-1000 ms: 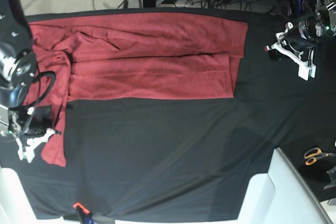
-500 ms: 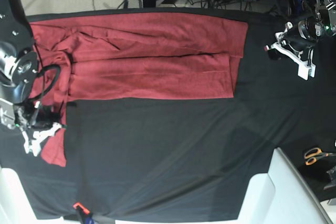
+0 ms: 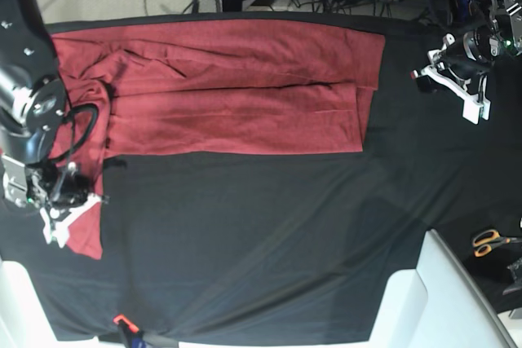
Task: Fold the T-shirt properly
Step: 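Fold the grasped sleeve over the shirt body with the right gripper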
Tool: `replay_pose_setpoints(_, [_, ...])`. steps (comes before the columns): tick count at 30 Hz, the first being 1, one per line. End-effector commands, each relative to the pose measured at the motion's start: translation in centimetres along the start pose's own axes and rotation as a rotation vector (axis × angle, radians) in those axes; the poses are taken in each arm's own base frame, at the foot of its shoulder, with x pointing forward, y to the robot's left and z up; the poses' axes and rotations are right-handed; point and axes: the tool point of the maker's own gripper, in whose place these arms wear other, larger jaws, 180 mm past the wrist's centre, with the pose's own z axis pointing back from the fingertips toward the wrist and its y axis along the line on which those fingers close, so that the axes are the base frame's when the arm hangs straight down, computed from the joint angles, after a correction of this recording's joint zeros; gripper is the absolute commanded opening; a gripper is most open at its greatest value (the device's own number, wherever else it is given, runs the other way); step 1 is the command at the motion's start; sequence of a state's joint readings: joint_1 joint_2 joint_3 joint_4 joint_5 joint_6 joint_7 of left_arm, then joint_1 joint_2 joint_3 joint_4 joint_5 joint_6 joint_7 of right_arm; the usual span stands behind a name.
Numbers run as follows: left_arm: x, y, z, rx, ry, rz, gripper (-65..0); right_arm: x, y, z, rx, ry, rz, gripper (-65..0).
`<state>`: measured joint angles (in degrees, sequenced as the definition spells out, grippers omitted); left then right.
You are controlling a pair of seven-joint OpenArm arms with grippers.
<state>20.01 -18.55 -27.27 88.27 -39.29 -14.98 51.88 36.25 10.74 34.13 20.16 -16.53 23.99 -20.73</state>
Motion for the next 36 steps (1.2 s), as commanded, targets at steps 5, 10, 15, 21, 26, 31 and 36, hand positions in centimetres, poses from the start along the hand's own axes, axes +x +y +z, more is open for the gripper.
replay_pose_setpoints(5, [0.5,1.6,0.1,0.107,0.008,-0.099,-65.0,1.8,3.3,1.6,0.064,-0.065,0.131,-65.0])
replay_pose_setpoints(10, [0.5,1.8,0.1,0.129,0.000,-0.111,-65.0,1.1,5.5,3.8,-0.004,-0.081,0.315,-65.0])
replay_pose_setpoints(15, [0.4,1.7,0.0,0.127,0.003,-0.114,-65.0,0.1,9.4,6.2,-0.025,-0.127,0.467,-65.0])
replay_pose_setpoints(21, [1.1,1.4,-0.2,0.120,-0.013,-0.114,-65.0,-1.4,10.8,8.5,-0.053,-0.120,0.537,-65.0])
replay_pose_setpoints(26, [1.5,1.2,-0.3,0.117,-0.019,-0.115,-65.0,-3.1,12.1,10.0,-0.052,-0.128,0.592,-65.0])
replay_pose_setpoints(31, [1.7,1.2,-0.3,0.116,-0.025,-0.116,-65.0,-5.2,13.4,11.1,-0.040,-0.110,0.637,-65.0])
replay_pose_setpoints(36, [1.7,1.2,-0.3,0.116,-0.025,-0.116,-65.0,-6.5,15.0,12.2,-0.014,-0.119,0.686,-65.0])
